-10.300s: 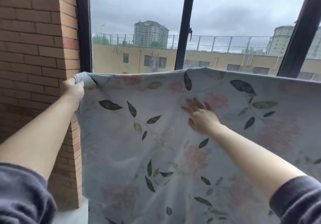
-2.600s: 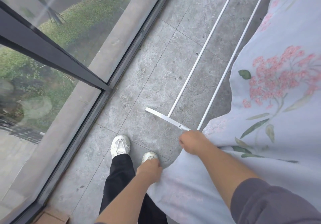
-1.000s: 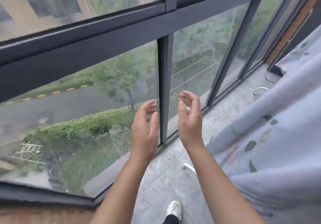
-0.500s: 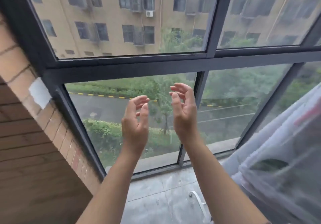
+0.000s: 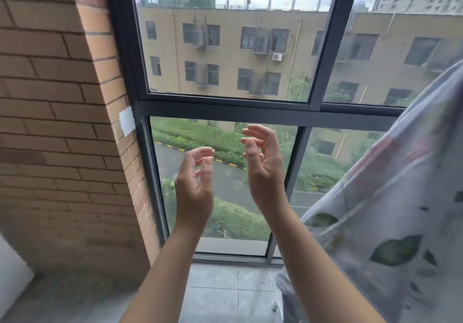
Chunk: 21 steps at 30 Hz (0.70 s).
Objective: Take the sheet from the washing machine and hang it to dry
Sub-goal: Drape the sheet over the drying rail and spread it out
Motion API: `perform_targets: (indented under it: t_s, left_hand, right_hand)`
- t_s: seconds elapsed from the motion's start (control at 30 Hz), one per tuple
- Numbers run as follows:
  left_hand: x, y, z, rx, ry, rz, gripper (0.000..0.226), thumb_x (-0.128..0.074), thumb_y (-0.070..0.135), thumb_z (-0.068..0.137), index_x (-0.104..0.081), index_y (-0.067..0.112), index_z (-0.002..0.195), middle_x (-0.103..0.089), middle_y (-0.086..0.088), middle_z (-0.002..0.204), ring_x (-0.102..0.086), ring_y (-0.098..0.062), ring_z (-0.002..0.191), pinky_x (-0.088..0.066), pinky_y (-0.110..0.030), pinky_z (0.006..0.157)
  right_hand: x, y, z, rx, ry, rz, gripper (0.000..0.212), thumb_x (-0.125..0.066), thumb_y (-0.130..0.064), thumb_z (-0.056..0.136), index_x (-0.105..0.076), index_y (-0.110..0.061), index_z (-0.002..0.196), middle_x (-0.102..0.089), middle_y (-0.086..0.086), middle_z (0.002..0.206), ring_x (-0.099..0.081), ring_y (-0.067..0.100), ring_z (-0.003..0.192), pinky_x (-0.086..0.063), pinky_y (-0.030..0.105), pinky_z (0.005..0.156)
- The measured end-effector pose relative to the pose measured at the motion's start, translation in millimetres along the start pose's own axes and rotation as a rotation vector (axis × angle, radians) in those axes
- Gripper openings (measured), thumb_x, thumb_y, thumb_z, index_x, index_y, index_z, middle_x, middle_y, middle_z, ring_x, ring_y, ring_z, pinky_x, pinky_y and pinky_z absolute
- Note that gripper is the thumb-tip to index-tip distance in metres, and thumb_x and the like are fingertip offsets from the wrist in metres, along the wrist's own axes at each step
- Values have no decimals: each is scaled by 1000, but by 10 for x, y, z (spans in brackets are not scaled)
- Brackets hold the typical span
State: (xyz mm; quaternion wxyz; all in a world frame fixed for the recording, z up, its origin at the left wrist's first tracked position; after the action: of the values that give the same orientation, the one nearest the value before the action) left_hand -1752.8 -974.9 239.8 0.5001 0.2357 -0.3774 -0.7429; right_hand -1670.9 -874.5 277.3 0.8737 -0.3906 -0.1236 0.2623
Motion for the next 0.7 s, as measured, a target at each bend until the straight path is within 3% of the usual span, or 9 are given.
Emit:
perform_targets:
  t_s: [0.1, 0.2, 0.4, 0.57, 0.63, 0.7]
  left_hand:
    - [32, 247, -204, -39, -8, 8, 23, -42, 28, 95, -56, 18, 111, -63, 6, 107, -59, -8, 102, -47, -18, 84]
    - [25, 418, -403, -40, -43, 8, 23, -42, 28, 94, -56, 18, 110, -63, 5, 106, -60, -9, 102, -48, -20, 83]
    - [-249, 731, -824, -23, -159, 61, 23, -41, 31, 93, -56, 22, 107, -64, 9, 99, -61, -5, 96, -48, -15, 78]
    - [-742, 949, -959, -19, -316, 134, 15, -47, 24, 95, -57, 21, 105, -64, 6, 97, -59, 0, 89, -46, -13, 74]
    - [-1046, 977, -996, 109, -380, 196, 17, -49, 24, 95, -57, 18, 109, -63, 4, 102, -58, -6, 92, -45, -19, 76]
    - [-1258, 819, -992, 372, -444, 275, 25, -48, 29, 95, -53, 13, 115, -61, -1, 107, -56, -15, 96, -44, -28, 81]
  right_hand:
    - [156, -251, -174, 38, -7, -3, 20, -48, -19, 95, -53, -20, 114, -61, -4, 112, -60, 13, 101, -50, 37, 85]
    - [336, -459, -333, 70, -23, -38, 21, -48, -18, 95, -53, -17, 115, -61, -1, 113, -59, 11, 101, -48, 26, 82]
    - [956, -850, -445, 235, -32, -244, 24, -47, -22, 95, -54, -11, 115, -60, 3, 112, -60, 8, 100, -47, 15, 78]
    - [1600, -1035, -269, 318, -11, -405, 28, -46, -24, 93, -56, -10, 114, -59, 1, 111, -58, 6, 99, -50, 21, 78]
    - [1912, -1068, -194, 332, -32, -447, 27, -47, -23, 92, -57, -11, 113, -57, -2, 111, -56, 0, 97, -50, 24, 81]
    - [2091, -1029, -117, 326, -70, -501, 25, -48, -21, 92, -58, -13, 114, -56, -5, 110, -55, -2, 95, -49, 24, 83]
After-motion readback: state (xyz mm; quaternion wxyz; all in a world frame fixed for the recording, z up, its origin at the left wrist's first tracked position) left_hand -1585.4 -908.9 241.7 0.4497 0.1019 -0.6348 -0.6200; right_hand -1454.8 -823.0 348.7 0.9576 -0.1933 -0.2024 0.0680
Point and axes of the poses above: each hand's wrist, its own z-axis towards the middle knuckle, its own x-axis out of the back of the hand, y = z × x, the point moved 2 cm from there along z, towards the middle knuckle
